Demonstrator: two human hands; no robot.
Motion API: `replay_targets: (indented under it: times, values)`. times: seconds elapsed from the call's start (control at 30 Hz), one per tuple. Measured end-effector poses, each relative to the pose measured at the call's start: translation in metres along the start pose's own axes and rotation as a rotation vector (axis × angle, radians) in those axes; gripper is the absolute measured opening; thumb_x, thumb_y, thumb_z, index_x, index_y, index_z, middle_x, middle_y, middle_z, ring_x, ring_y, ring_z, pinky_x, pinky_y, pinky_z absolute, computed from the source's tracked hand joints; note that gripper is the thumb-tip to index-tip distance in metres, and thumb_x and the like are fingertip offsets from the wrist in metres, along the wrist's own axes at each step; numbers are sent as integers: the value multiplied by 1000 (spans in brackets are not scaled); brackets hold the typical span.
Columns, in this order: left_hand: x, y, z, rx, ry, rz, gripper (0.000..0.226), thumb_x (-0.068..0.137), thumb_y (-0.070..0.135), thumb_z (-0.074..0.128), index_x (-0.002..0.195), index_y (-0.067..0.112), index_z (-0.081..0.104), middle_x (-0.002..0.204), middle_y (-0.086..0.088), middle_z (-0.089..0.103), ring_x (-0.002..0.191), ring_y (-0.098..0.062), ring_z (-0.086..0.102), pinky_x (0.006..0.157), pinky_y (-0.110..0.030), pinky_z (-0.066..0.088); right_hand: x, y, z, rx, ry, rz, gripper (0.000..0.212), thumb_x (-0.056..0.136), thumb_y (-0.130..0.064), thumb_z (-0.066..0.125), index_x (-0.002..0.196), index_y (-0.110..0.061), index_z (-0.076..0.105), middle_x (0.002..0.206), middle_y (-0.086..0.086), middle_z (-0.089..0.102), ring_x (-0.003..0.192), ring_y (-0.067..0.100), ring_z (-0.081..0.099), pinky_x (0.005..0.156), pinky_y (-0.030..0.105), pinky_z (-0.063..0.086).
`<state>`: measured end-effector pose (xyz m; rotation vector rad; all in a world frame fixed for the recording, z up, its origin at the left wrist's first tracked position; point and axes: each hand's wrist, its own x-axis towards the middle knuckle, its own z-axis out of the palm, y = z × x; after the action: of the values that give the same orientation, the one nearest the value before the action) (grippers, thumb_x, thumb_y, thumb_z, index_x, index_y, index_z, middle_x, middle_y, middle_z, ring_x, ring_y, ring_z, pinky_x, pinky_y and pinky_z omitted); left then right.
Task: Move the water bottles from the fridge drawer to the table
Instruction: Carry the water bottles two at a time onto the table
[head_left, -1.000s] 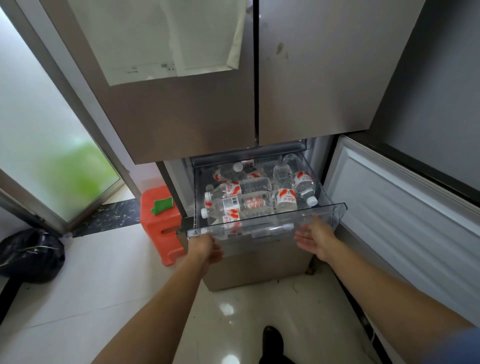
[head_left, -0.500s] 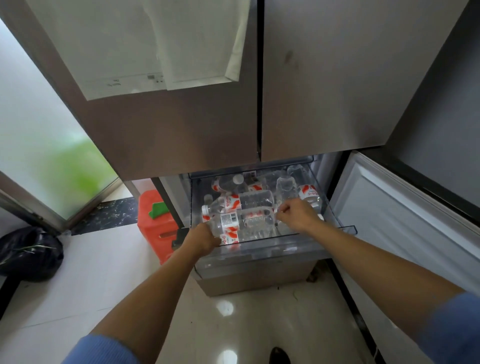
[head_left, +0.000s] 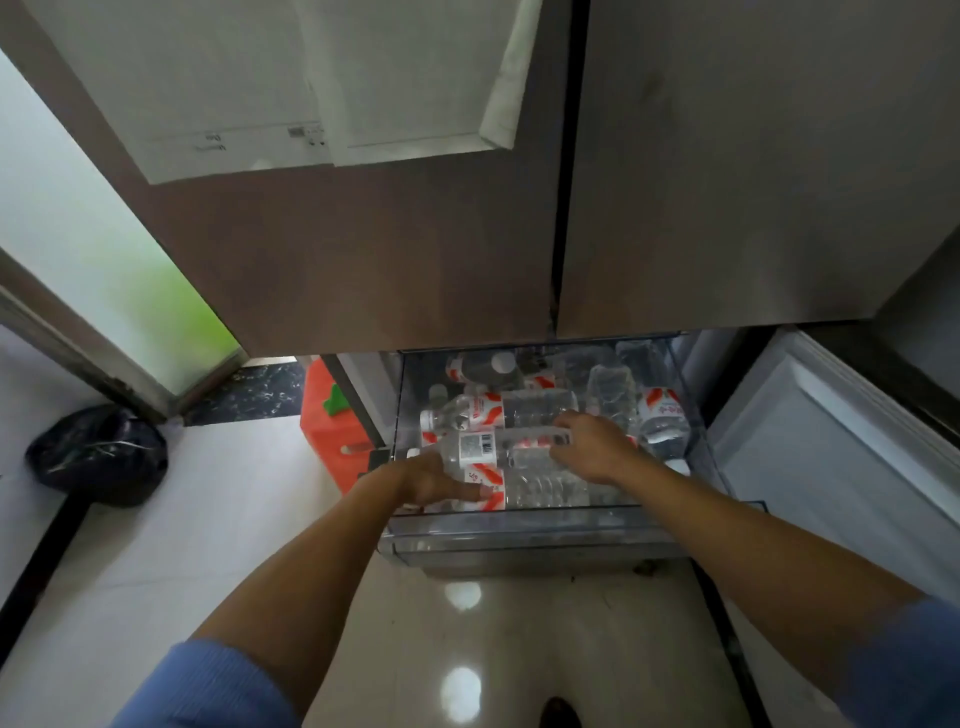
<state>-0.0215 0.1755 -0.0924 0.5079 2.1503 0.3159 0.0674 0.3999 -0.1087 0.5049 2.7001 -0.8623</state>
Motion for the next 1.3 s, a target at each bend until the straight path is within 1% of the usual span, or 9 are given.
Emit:
replay_targets:
  times: [0.13,0.2,0.37,0.47,0.6,0.73,1.03,1.2,1.3]
  values:
    - [-15,2,-22,-322,31,142,60,73,55,71,104,3,66,80,-5,57,64,-13,54,60,-28,48,4,7,-4,60,-2,-26,34,93,-35,58,124,-21,58,107,3,64,74,12,61,63,27,49]
    - [-22,5,-25,-425,83,197,51,79,46,70,97,-2,67,71,-10,54,55,-15,48,52,-26,43,3,10,-3,115,2,-24,31,93,-36,59,120,-21,59,96,-1,62,66,8,58,56,24,44]
    - [-39,22,-34,-443,237,290,41,94,25,58,94,-17,59,72,-18,51,52,-19,45,45,-24,37,-15,12,-3,302,63,-92,30,91,-50,57,109,-29,67,100,-11,66,91,9,62,83,33,53]
    - [-55,16,-57,-542,306,283,30,95,21,55,79,-3,62,60,-6,45,44,-11,38,42,-24,32,-29,2,-11,539,-40,-47,45,91,-57,50,115,-23,68,116,-15,60,110,0,52,91,16,40]
    - [-68,-4,-82,-819,475,244,26,93,15,53,67,10,55,51,-4,40,40,-13,30,41,-19,26,-34,-11,-17,616,-116,-19,56,94,-58,37,136,-24,52,137,-10,45,129,9,38,110,35,28]
    - [-69,-18,-82,-942,685,148,16,86,13,57,73,4,58,47,-3,39,42,-15,30,42,-19,27,-36,-25,-17,542,-140,-105,50,73,-65,61,109,-30,63,111,-7,66,104,14,60,96,34,47]
    - [-82,-50,-63,-879,712,68,25,92,10,47,68,5,52,58,-10,43,45,-16,35,41,-22,29,-17,-53,14,570,-105,-168,106,61,-29,91,147,-30,28,131,-9,48,119,17,53,97,38,50]
    - [-97,-61,-63,-789,892,192,29,93,27,60,68,11,62,61,-4,59,47,-11,50,42,-23,39,-18,-81,31,598,-245,-226,77,69,-20,86,132,-29,42,113,-5,58,93,13,64,62,21,54]
    - [-105,-65,-66,-746,1046,221,32,84,40,64,77,10,65,74,-11,69,62,-22,63,52,-39,50,-21,-97,35,567,-407,-270,47,80,-39,73,122,-27,55,104,-7,65,90,13,66,72,25,57]
